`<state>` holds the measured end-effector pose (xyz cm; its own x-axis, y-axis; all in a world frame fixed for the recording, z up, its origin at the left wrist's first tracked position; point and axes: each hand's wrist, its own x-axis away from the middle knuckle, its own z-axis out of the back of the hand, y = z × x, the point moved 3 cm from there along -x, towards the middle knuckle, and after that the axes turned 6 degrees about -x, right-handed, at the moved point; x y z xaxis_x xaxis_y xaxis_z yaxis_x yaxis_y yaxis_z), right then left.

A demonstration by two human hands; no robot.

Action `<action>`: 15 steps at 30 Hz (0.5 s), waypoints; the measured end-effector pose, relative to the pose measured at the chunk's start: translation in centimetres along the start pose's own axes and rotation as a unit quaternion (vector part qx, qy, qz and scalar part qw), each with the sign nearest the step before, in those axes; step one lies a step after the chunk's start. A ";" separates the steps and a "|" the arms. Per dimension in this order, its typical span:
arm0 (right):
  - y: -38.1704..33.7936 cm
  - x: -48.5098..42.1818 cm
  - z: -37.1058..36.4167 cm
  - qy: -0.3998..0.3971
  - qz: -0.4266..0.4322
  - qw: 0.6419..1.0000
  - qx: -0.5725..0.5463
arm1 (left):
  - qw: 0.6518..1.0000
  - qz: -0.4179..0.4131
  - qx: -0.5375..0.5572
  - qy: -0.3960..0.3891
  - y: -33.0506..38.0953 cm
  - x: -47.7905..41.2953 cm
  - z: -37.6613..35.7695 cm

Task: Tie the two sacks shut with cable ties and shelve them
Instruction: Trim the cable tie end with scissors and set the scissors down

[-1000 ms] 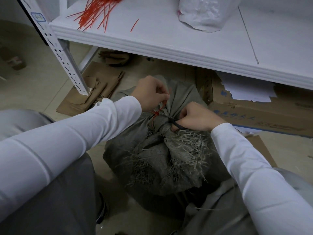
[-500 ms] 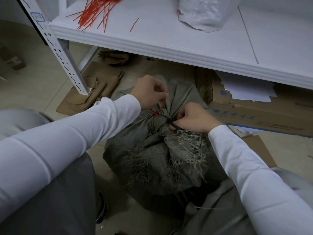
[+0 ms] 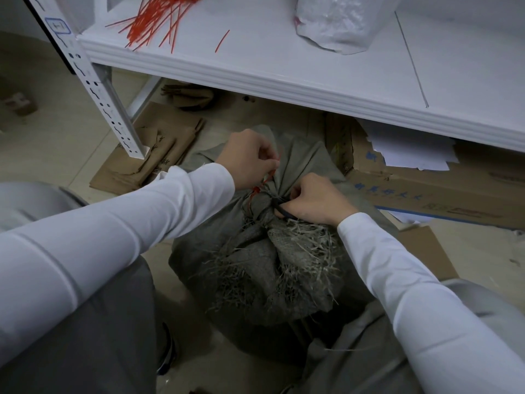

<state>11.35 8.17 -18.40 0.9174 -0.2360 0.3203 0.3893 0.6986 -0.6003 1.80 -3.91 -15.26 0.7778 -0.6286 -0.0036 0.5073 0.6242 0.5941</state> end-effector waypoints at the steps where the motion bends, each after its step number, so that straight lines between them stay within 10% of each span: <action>1: -0.1 0.0 0.0 0.004 0.004 1.000 0.003 | 1.000 0.000 0.002 -0.001 -0.1 0.0 0.0; 15: 0.2 -0.1 -0.1 0.021 0.020 1.000 0.005 | 1.000 0.012 -0.028 -0.005 -0.6 -0.5 -0.3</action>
<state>11.31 8.26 -18.57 0.9351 -0.2350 0.2653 0.3512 0.7148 -0.6047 1.18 -3.86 -15.88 0.7867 -0.6170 0.0182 0.5085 0.6645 0.5476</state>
